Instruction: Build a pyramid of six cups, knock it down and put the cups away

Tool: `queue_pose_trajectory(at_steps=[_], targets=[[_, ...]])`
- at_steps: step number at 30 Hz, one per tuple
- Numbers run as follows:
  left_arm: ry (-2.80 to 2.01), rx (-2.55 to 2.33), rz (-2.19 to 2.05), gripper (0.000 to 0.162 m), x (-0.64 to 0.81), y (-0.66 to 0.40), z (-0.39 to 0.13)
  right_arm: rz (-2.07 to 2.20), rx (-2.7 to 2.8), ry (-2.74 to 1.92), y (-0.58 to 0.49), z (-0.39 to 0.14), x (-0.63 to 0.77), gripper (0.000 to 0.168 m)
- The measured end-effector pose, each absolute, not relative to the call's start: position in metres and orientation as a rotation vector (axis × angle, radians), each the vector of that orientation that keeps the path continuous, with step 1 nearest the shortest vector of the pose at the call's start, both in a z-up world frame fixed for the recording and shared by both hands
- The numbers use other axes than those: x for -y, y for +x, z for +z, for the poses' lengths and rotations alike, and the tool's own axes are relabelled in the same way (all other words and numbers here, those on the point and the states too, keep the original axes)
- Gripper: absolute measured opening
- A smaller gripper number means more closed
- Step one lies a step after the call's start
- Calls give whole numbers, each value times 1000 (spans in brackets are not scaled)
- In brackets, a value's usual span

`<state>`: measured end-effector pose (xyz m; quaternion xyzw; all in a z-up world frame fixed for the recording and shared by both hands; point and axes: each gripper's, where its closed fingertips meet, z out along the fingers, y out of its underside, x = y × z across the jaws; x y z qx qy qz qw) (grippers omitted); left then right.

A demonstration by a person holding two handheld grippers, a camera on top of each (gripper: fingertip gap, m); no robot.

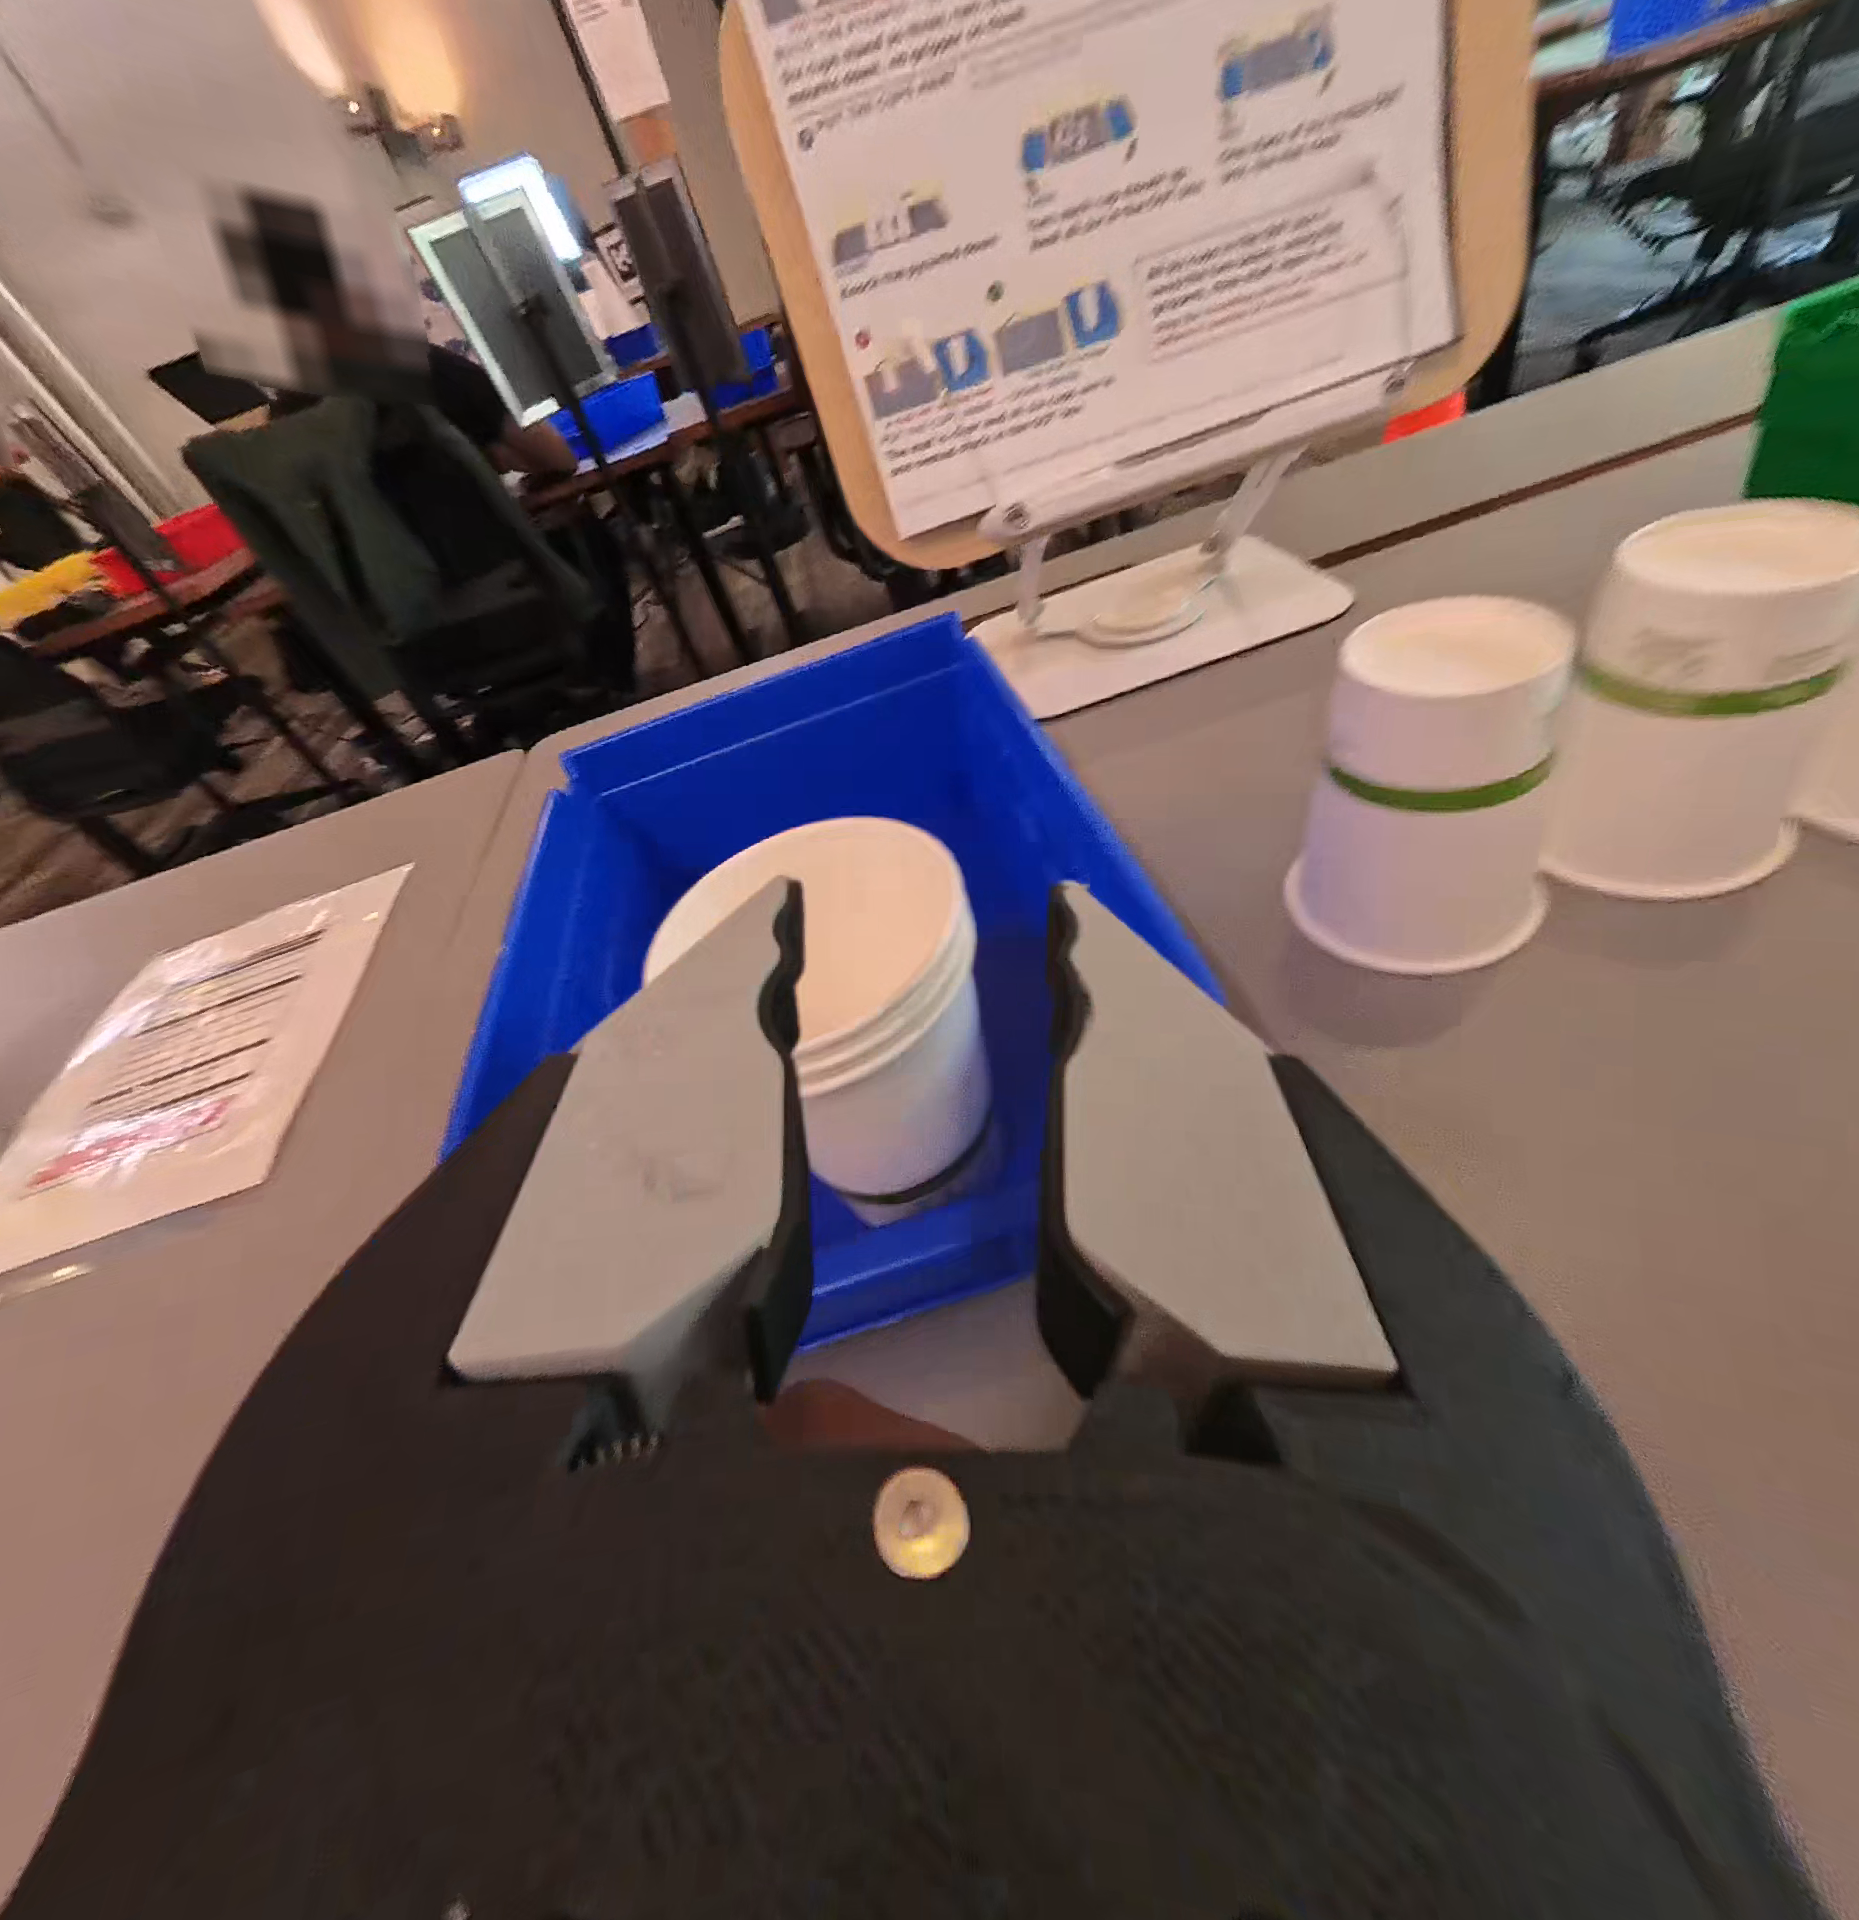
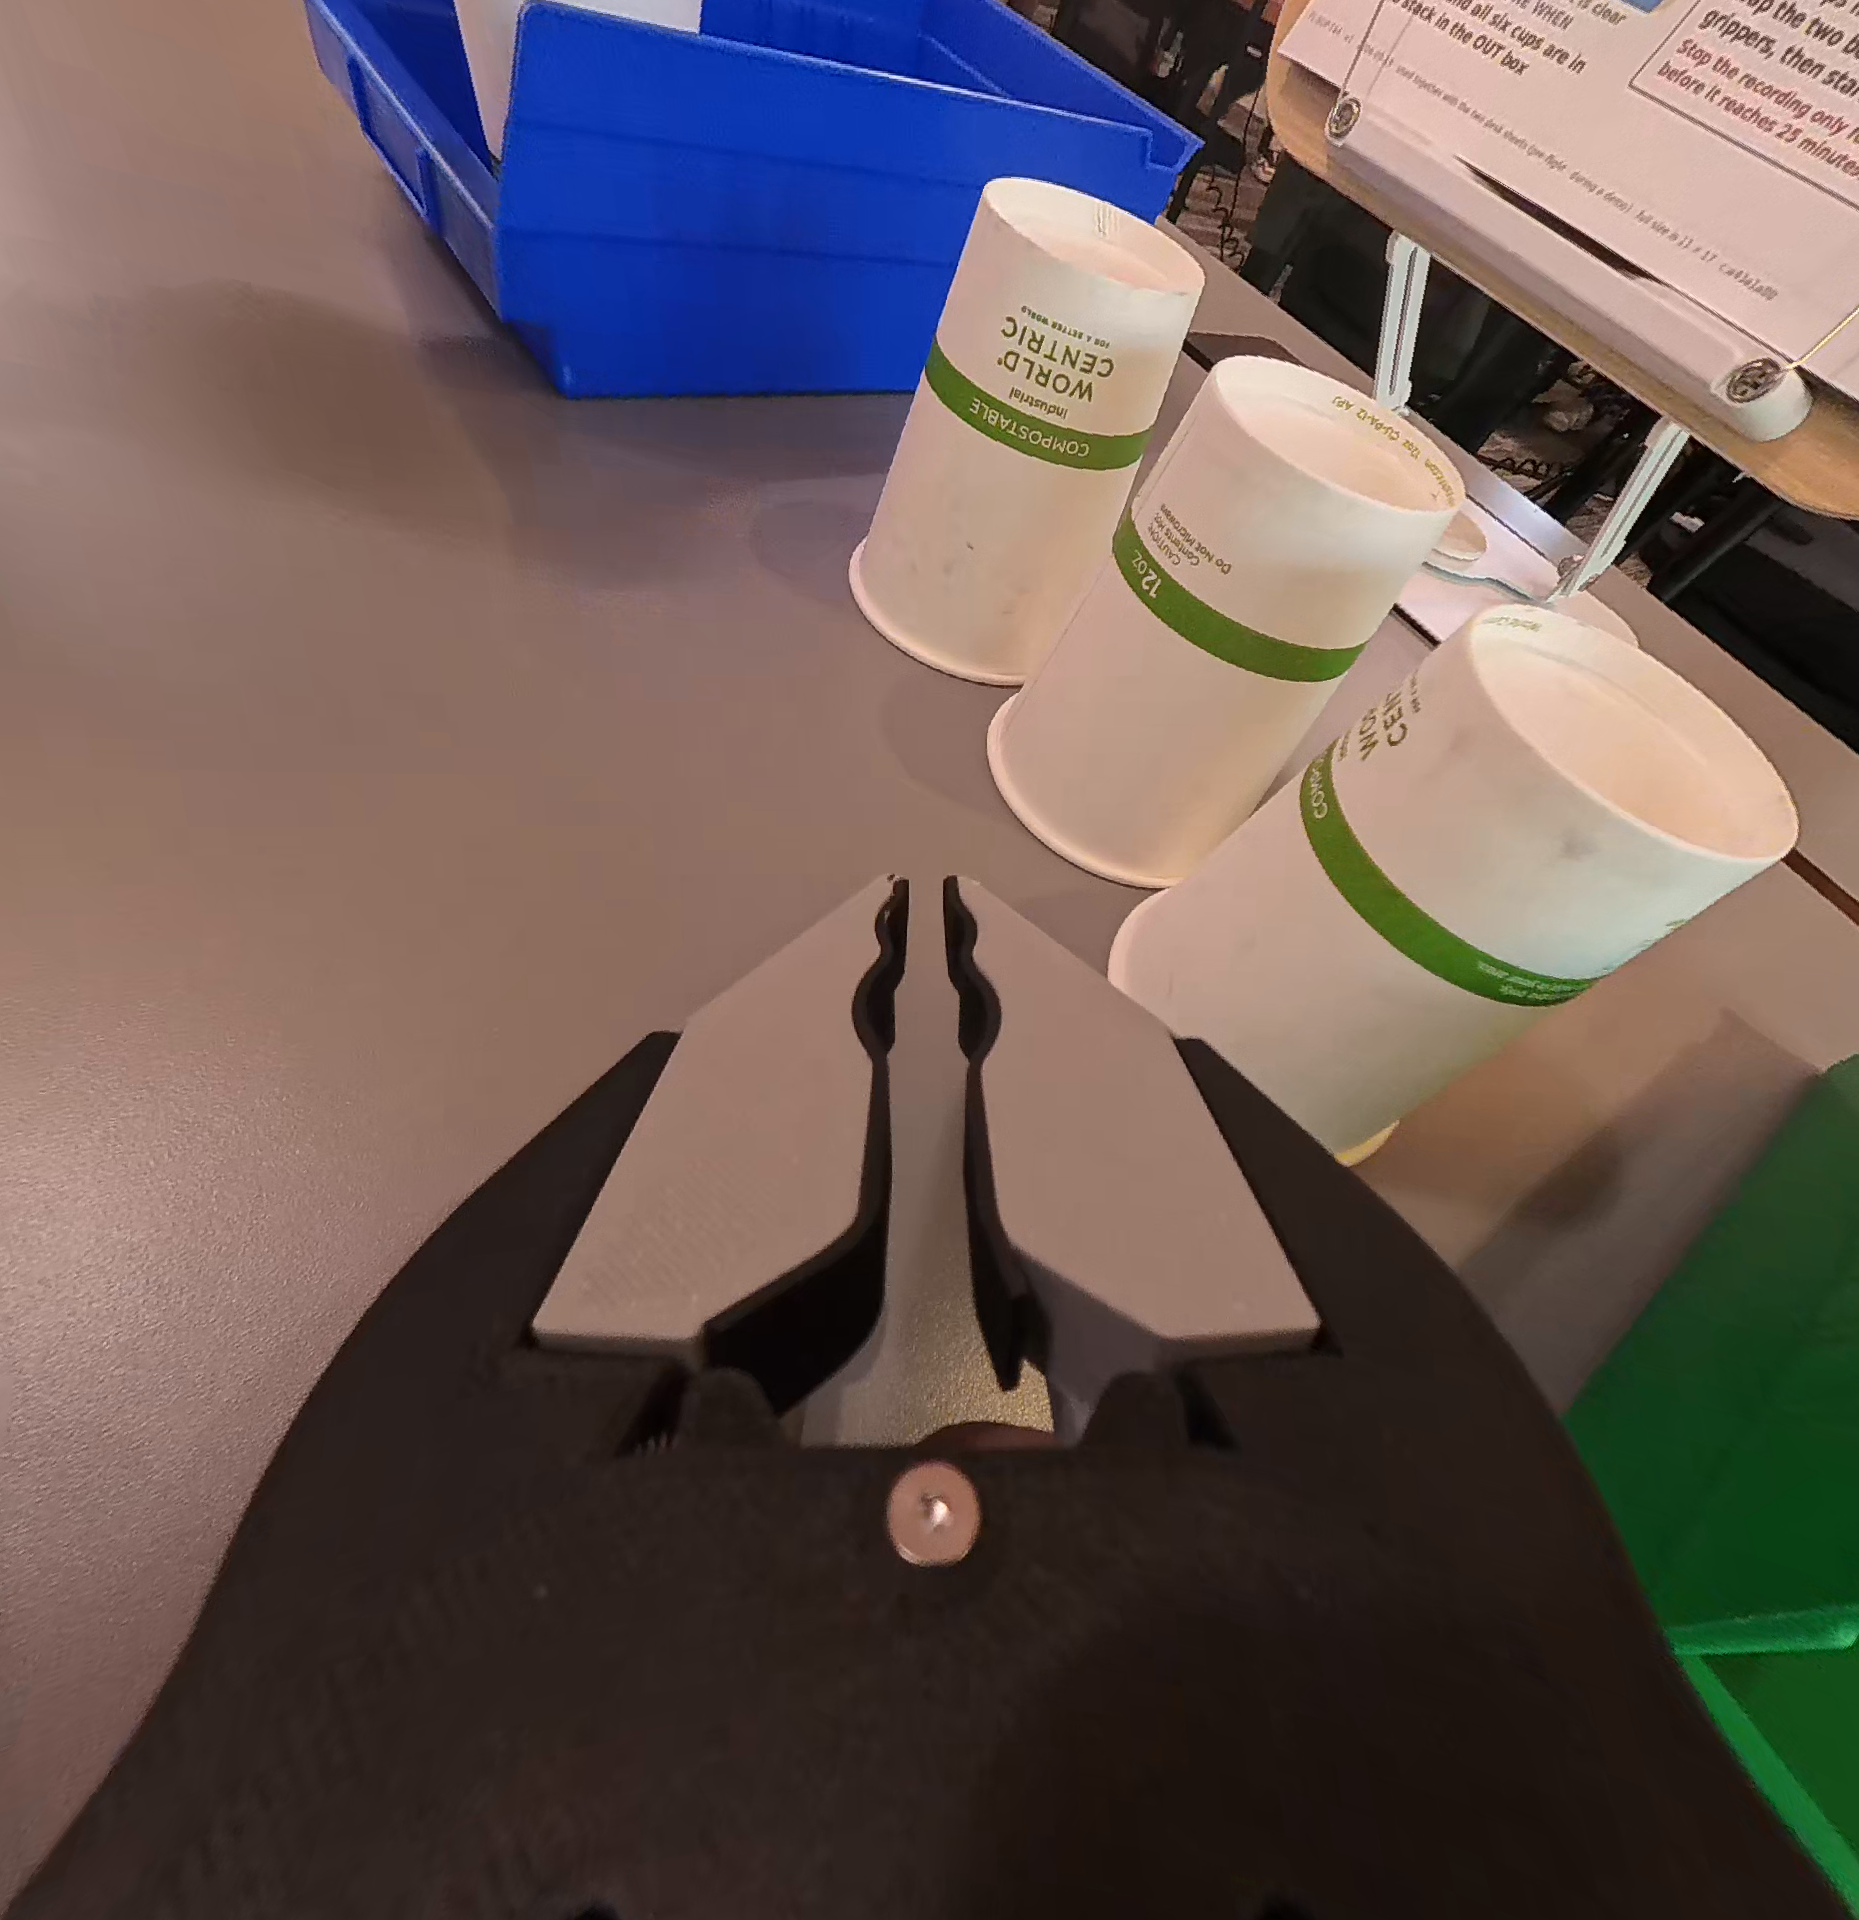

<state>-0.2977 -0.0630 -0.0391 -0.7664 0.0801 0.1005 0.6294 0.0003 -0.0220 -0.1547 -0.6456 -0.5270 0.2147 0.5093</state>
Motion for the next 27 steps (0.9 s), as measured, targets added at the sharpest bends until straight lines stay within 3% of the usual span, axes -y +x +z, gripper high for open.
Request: queue_pose_trajectory(at_steps=[6,9,12,14,17,27], targets=[[-1796,-261,309,42,43,-318,-60,510,1274,-1555,0,-156,22,3],[-1821,-268,313,27,34,-324,-70,508,1276,-1554,0,-156,22,3],[-1831,-241,240,1,33,-325,-74,511,1276,-1557,0,-156,22,4],[-1841,-248,229,1,35,-325,-76,512,1278,-1558,0,-156,22,4],[-1838,-245,238,23,39,-328,-73,506,1278,-1558,0,-157,22,4],[-1876,-207,214,24,35,-335,-86,496,1284,-1551,0,-157,22,3]])
